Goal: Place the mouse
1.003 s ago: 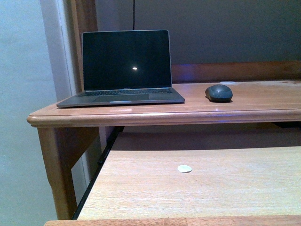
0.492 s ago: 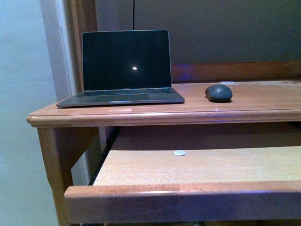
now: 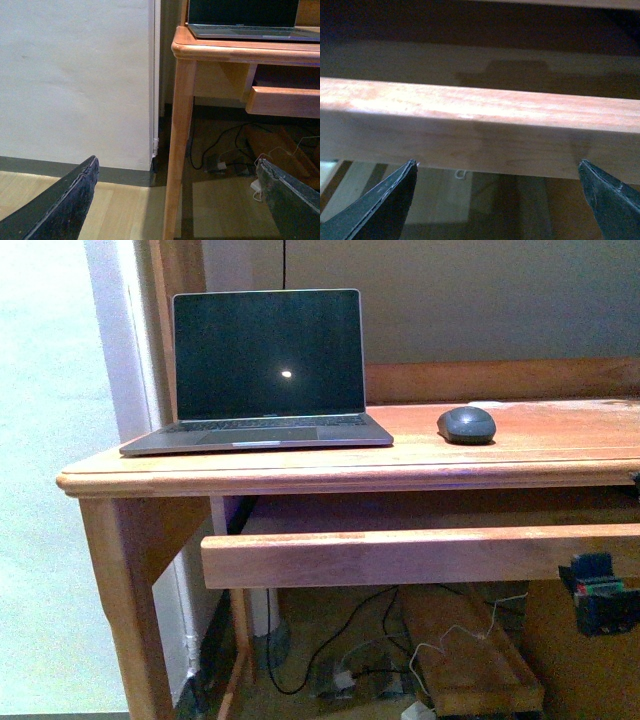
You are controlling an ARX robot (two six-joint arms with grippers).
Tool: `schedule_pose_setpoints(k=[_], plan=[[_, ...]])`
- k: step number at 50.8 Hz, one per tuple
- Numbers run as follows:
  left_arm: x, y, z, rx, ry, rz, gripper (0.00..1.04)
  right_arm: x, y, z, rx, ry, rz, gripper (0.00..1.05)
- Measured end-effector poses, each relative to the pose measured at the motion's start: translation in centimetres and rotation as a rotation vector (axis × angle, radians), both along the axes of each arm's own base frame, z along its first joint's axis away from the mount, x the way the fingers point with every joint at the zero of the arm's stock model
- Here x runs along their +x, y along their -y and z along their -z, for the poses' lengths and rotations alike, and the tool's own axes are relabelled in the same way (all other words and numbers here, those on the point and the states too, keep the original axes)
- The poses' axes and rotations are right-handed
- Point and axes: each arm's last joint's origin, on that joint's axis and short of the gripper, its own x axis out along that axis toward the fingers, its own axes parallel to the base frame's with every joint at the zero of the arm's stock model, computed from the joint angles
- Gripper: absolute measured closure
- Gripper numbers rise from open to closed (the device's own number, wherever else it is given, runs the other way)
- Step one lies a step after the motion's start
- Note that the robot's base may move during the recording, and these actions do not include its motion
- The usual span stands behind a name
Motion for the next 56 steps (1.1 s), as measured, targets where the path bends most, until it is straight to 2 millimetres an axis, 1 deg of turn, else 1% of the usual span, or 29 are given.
schedule_pose_setpoints(k=[6, 10, 17, 25, 29, 32, 36, 39, 42, 43, 46, 48, 49, 55, 56], plan=[[0.0, 0.0, 0.0, 0.000, 0.000, 0.000, 0.08, 1.9, -1.3, -0.4, -0.011, 0.010, 0.087, 0.07], [0.0, 0.0, 0.0, 0.000, 0.000, 0.000, 0.08, 2.5, -1.8, -0.5, -0.019, 0.010, 0.113, 0.07], [0.0, 0.0, 0.0, 0.000, 0.000, 0.000, 0.08, 2.6, -2.4, -0.5, -0.026, -0.001, 0.138, 0.07], [0.0, 0.0, 0.0, 0.000, 0.000, 0.000, 0.08, 2.5, -2.5, -0.6, -0.008, 0.001, 0.141, 0.07], [0.0, 0.0, 0.0, 0.000, 0.000, 0.000, 0.08, 2.2, -2.4, -0.9, 0.018, 0.002, 0.138, 0.07], [0.0, 0.0, 0.0, 0.000, 0.000, 0.000, 0.08, 1.6, -2.1, -1.3, 0.056, 0.007, 0.124, 0.07], [0.0, 0.0, 0.0, 0.000, 0.000, 0.000, 0.08, -0.5, -1.4, -2.7, 0.119, 0.024, 0.085, 0.07], [0.0, 0.0, 0.0, 0.000, 0.000, 0.000, 0.08, -2.9, -0.6, -4.0, 0.172, 0.046, 0.054, 0.07], [0.0, 0.0, 0.0, 0.000, 0.000, 0.000, 0.08, -6.0, 0.6, -4.8, 0.236, 0.055, 0.022, 0.07], [0.0, 0.0, 0.0, 0.000, 0.000, 0.000, 0.08, -6.9, 0.9, -4.9, 0.250, 0.056, 0.015, 0.07], [0.0, 0.0, 0.0, 0.000, 0.000, 0.000, 0.08, -10.2, 2.1, -4.9, 0.287, 0.059, -0.005, 0.07], [0.0, 0.0, 0.0, 0.000, 0.000, 0.000, 0.08, -11.9, 2.6, -4.7, 0.297, 0.051, -0.012, 0.07], [0.0, 0.0, 0.0, 0.000, 0.000, 0.000, 0.08, -12.3, 2.7, -4.7, 0.300, 0.050, -0.013, 0.07], [0.0, 0.0, 0.0, 0.000, 0.000, 0.000, 0.08, -16.3, 3.4, -4.3, 0.332, 0.052, -0.034, 0.07], [0.0, 0.0, 0.0, 0.000, 0.000, 0.000, 0.08, -16.7, 3.4, -4.3, 0.336, 0.053, -0.036, 0.07]])
